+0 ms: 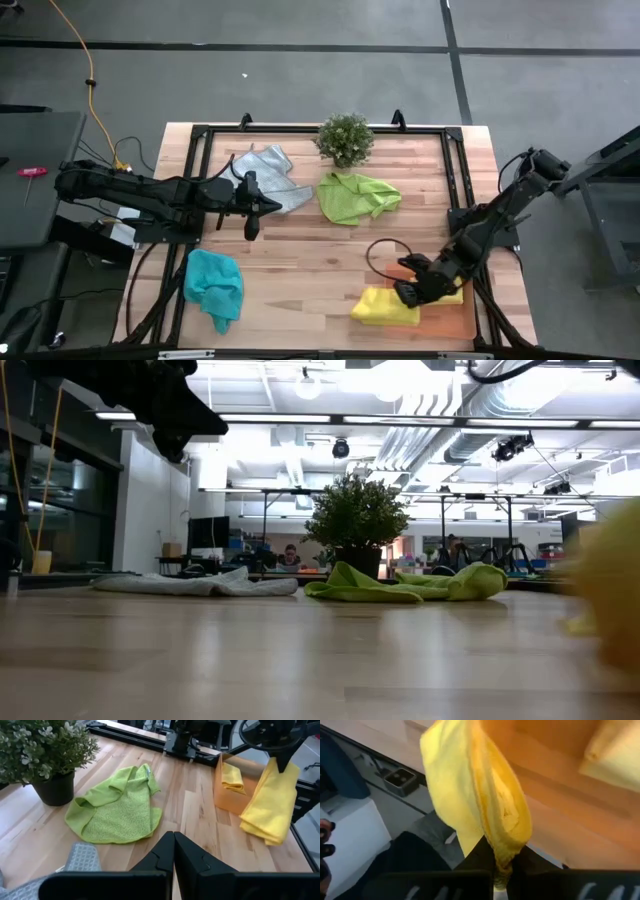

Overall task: Fold microfiber towels
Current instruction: Put the folded yellow microfiber towel into the orange bin

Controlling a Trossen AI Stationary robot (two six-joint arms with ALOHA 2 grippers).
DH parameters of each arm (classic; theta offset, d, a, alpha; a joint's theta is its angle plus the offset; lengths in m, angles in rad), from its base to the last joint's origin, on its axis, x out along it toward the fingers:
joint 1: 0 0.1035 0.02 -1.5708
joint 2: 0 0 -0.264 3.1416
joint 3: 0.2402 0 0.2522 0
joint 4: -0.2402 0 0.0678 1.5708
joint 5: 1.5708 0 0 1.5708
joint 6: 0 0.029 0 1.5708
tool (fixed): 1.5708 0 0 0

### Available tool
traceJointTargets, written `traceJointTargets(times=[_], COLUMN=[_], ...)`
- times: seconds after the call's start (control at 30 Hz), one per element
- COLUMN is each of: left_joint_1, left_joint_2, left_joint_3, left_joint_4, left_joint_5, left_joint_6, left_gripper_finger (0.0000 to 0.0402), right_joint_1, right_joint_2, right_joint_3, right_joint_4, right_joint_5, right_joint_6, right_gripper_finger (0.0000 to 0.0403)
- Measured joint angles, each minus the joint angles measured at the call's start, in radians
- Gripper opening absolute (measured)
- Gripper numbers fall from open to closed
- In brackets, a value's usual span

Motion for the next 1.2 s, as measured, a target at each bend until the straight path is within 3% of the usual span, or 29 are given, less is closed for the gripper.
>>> traceJointTargets(times=[0.3, 0.5, 0.7, 1.2], left_joint_1=[0.000, 0.000, 0.000, 0.000], left_joint_2=[0.000, 0.000, 0.000, 0.000], left_joint_3=[0.000, 0.000, 0.000, 0.000], left_joint_4=[0.007, 0.008, 0.009, 0.009], left_joint_5=[-0.008, -0.008, -0.009, -0.030], left_joint_6=[0.000, 0.000, 0.000, 0.000], left_gripper_finger=[0.0000, 0.0000, 0.0000, 0.0000], right_joint_1=[0.108, 0.153, 0.203, 0.207], right_joint_2=[-0.099, -0.116, -0.107, 0.078], right_joint_3=[0.000, 0.001, 0.001, 0.001], right_joint_4=[-0.111, -0.162, -0.228, -0.237], right_joint_5=[0.080, -0.059, -0.111, -0.238], right_joint_6=[0.166, 0.187, 0.244, 0.269], right_gripper_finger=[0.0000, 0.0000, 0.0000, 0.0000])
